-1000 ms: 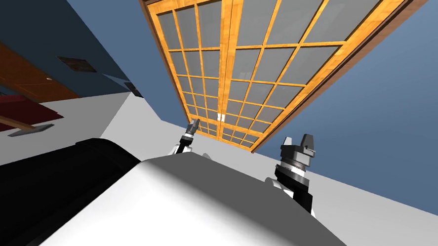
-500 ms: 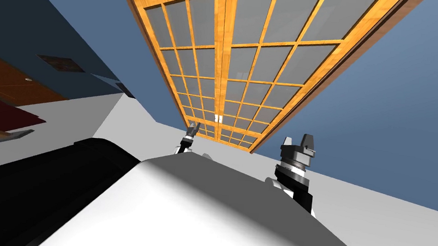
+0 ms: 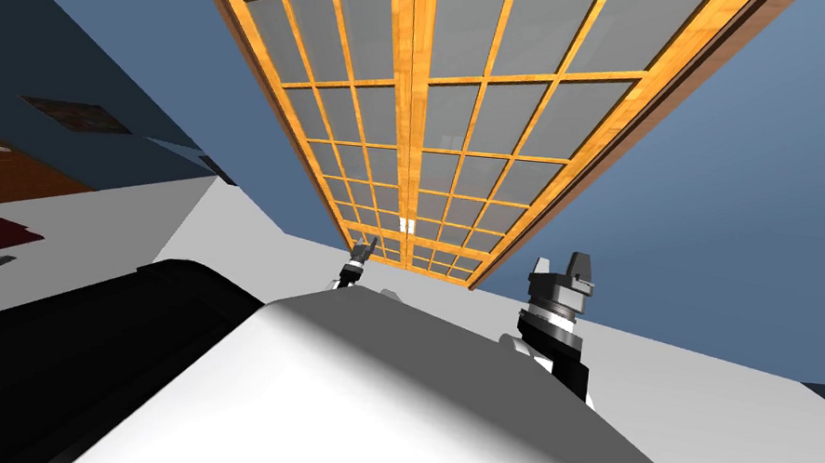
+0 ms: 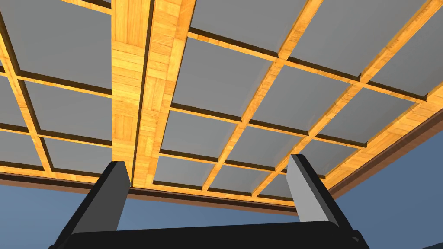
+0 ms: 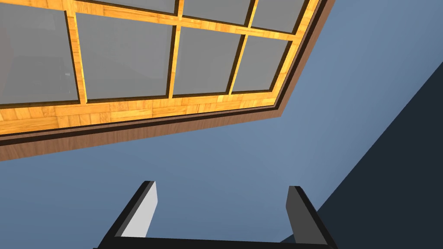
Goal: Pull the door open
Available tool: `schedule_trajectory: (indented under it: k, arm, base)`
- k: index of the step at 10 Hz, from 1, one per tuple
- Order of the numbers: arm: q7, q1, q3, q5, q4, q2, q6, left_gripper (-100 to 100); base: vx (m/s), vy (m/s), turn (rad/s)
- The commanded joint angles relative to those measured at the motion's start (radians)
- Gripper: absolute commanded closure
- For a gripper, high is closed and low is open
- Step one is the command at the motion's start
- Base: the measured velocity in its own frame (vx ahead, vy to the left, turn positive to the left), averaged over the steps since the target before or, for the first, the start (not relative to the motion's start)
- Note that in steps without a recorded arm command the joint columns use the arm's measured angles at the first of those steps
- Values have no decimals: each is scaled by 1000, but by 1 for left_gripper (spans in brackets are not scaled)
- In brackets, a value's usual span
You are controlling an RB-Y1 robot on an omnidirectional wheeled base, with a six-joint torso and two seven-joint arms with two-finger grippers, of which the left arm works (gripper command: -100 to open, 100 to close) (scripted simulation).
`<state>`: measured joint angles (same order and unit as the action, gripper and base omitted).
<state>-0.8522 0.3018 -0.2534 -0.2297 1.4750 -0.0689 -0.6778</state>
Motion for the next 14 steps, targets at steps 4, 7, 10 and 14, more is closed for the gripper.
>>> schedule_trajectory:
  k: [4, 7, 10, 14]
  arm:
    - [-98, -21, -27, -24, -122, 5, -35, -100]
    - [-157, -35, -43, -38, -199, 10, -58, -100]
    - [-212, -48, -59, -52, -271, 16, -80, -100]
    - [-291, -68, -81, -71, -376, 28, -111, -100]
  base:
    - [94, 10, -69]
    - [110, 9, -59]
    - [99, 14, -64]
    - [110, 17, -60]
